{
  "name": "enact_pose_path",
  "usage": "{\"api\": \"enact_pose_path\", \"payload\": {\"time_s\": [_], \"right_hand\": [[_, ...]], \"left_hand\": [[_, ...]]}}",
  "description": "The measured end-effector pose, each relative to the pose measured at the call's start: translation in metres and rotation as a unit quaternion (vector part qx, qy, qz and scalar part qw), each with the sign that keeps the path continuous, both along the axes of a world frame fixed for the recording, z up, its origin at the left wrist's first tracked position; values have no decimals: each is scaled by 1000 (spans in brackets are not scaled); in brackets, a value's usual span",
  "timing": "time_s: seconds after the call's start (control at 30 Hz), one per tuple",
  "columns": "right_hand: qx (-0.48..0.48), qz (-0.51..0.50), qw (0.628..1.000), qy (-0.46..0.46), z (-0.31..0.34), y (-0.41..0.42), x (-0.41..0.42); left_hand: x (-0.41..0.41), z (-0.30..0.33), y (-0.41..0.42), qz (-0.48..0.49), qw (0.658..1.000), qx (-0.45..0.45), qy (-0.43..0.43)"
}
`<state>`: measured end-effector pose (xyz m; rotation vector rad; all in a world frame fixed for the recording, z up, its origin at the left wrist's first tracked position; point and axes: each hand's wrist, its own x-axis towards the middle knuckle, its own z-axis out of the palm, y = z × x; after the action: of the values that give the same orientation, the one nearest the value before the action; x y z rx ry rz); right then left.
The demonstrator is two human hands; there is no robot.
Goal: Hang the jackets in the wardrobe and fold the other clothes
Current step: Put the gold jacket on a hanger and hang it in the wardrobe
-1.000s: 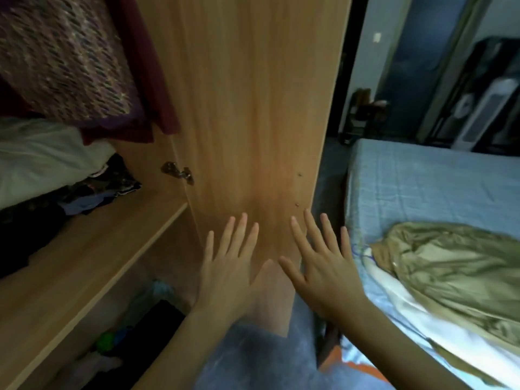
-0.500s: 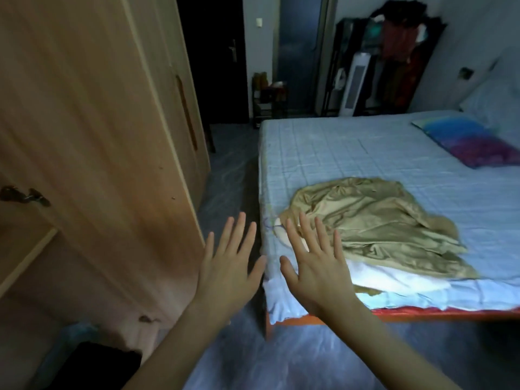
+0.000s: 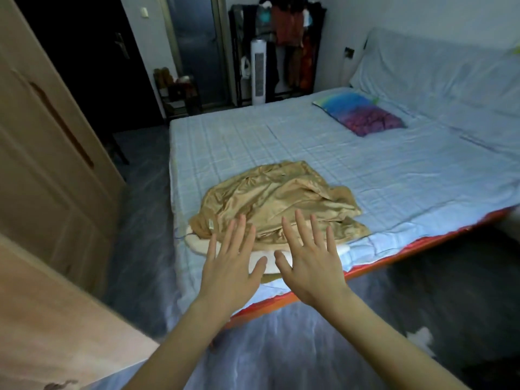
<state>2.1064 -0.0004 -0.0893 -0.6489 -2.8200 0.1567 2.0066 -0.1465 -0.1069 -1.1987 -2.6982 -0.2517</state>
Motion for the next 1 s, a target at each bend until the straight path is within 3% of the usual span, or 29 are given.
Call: {"api": "enact_pose_path", "payload": {"time_s": [0.27, 0.53, 1.0], "right_hand": [[-25, -35, 999, -9, -9, 55, 3], [-47, -27, 998, -31, -18, 81, -36], [-29, 12, 998, -62, -18, 132, -199]], "left_hand": [[-4, -6, 67, -23, 999, -31, 7], [-42, -16, 104, -6, 999, -21, -43], [-214, -36, 128, 65, 994, -2, -89]]}}
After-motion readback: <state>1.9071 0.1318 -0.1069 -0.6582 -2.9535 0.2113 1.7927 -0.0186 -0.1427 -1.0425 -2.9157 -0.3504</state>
